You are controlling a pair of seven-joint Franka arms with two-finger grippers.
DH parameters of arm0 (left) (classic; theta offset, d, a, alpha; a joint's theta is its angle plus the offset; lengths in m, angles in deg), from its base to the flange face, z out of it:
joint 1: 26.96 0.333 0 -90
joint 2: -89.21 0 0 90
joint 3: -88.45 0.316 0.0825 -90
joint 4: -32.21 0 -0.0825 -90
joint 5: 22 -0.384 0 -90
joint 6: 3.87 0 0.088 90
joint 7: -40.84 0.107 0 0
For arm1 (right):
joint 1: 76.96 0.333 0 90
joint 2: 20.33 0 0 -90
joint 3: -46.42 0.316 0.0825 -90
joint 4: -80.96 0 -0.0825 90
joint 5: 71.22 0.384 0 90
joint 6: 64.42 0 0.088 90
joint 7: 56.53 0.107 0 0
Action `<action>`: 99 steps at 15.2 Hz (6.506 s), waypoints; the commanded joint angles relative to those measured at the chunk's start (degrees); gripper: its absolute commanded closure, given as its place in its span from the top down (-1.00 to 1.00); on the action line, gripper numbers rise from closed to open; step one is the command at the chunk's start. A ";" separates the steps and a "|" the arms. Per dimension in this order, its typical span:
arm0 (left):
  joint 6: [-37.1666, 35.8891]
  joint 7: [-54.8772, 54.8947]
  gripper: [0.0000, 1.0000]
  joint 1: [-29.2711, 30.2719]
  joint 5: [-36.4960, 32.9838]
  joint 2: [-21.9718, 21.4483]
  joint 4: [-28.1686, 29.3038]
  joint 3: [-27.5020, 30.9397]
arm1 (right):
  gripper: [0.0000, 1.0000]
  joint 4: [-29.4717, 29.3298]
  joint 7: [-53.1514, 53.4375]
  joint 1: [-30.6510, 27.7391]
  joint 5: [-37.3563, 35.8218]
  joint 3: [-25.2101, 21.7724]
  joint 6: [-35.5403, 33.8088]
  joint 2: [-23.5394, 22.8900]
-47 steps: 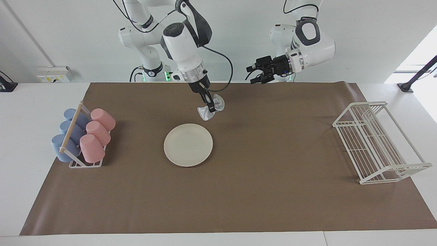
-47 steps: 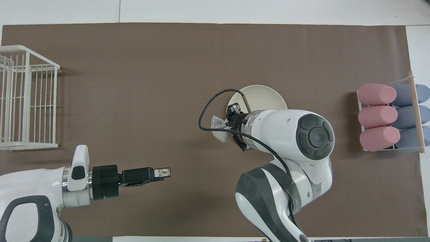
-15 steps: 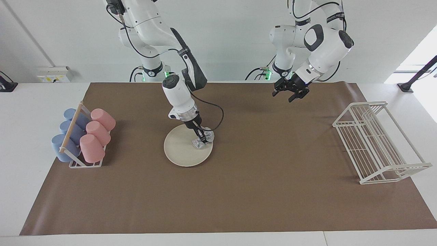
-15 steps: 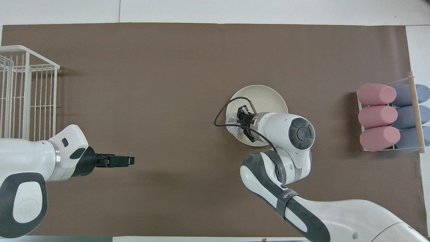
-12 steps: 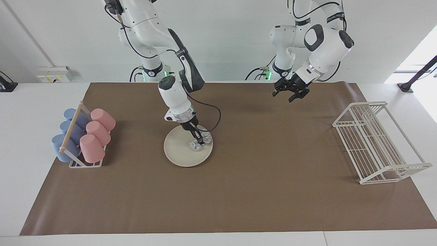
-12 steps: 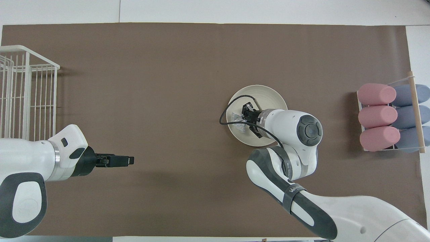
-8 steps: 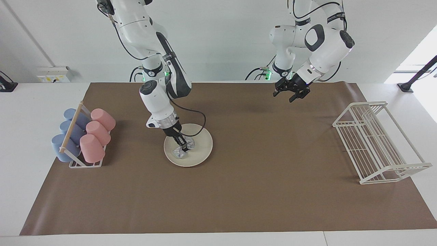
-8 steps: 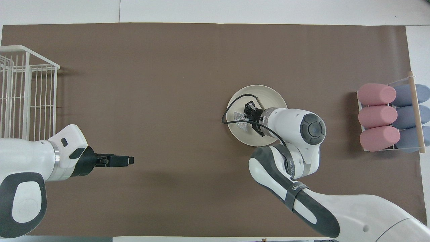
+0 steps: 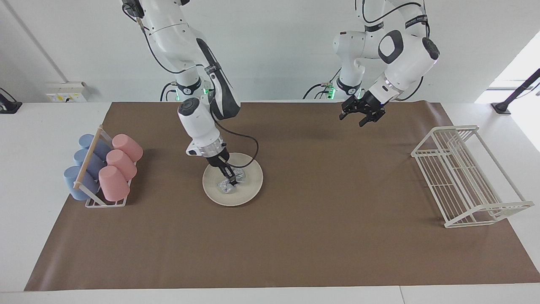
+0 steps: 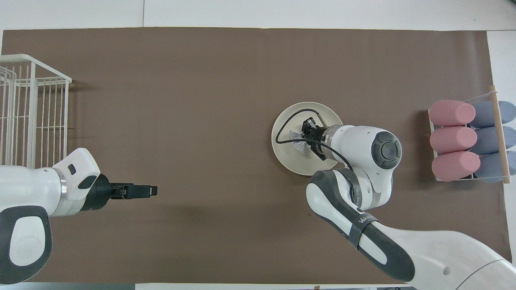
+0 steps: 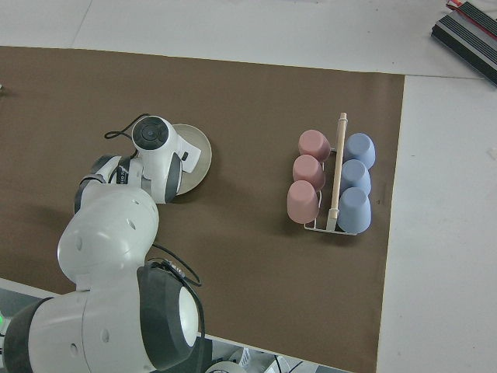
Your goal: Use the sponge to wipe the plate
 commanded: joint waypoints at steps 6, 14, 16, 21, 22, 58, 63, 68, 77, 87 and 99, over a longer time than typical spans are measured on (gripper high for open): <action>0.35 -0.89 1.00 2.18 -1.29 0.48 -0.68 -0.42 | -1.00 0.61 10.38 4.14 0.81 0.26 -0.89 -0.83; 0.43 -3.08 1.00 2.61 -1.12 0.48 -0.85 -0.24 | -1.00 -13.52 25.85 6.42 -2.78 -0.18 -39.00 16.31; 0.00 -5.11 1.00 3.05 0.28 0.48 -0.85 -0.16 | -1.00 -19.31 32.26 7.21 -4.02 0.34 -46.73 17.81; -7.01 -5.46 1.00 3.58 21.33 1.01 -5.41 0.46 | -1.00 -30.77 57.04 16.26 -13.68 0.79 -54.34 15.62; -8.95 -5.46 1.00 4.63 24.60 1.09 -6.47 0.46 | -1.00 -30.68 57.86 16.53 -13.61 0.87 -54.33 15.53; -11.88 -8.45 -1.00 -8.55 45.82 1.53 -5.69 0.02 | 1.00 -29.36 32.70 14.88 -14.40 1.23 -62.24 19.48; -8.98 -15.28 -1.00 -9.16 34.87 4.60 -9.63 -0.50 | 1.00 -29.19 -1.65 4.43 -14.31 1.05 -69.71 22.03; -9.14 -30.82 -1.00 -9.16 19.13 9.78 -18.06 -3.05 | 1.00 -29.71 -29.53 -7.00 -14.31 0.70 -70.94 23.17; -26.08 -49.31 -1.00 -9.86 -12.25 17.79 -36.51 -5.25 | 1.00 -29.28 -60.74 -19.59 -14.22 -0.69 -70.16 22.83; -44.29 -49.41 -1.00 -12.58 -44.32 19.02 -39.44 -5.60 | 1.00 -37.10 -73.62 -4.83 -14.40 -21.35 -74.35 16.76; -49.40 -48.88 -1.00 -14.18 -81.59 34.39 -39.61 -5.25 | 1.00 -35.96 -73.35 0.89 -14.31 -28.57 -74.11 17.46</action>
